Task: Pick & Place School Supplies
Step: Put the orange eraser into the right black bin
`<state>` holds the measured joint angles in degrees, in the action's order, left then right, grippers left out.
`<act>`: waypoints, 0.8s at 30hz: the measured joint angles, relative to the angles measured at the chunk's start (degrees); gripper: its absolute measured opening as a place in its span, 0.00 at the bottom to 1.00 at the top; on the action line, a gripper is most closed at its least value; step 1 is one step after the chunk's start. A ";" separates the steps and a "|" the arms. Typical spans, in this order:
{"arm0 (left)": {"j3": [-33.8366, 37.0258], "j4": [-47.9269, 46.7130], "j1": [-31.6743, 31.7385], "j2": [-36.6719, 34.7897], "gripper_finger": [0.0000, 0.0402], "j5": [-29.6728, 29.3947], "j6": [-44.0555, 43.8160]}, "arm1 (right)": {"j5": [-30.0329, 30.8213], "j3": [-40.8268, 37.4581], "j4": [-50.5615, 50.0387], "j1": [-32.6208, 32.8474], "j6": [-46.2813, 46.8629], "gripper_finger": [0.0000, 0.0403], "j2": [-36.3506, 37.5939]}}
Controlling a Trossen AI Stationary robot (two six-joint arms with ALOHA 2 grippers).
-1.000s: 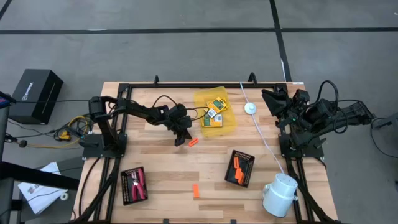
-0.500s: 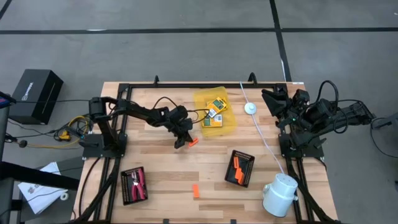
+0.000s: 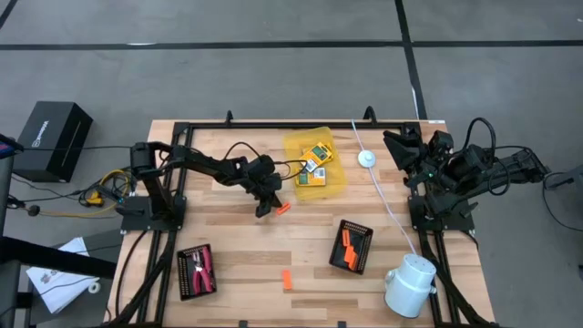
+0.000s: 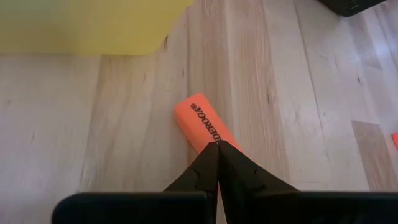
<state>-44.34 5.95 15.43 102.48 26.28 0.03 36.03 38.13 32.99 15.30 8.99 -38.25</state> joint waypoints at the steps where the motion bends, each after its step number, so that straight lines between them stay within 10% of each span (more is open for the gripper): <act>1: 0.00 -0.06 -0.05 0.00 0.00 -0.06 0.00 | 0.00 0.00 0.00 0.01 0.00 0.28 0.00; 24: -0.06 -1.58 1.05 1.05 0.00 -2.98 1.31 | -0.02 0.00 0.03 0.01 0.04 0.28 -0.01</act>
<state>-44.39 4.37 16.48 103.53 23.30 1.34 36.01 38.13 33.02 15.31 9.04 -38.25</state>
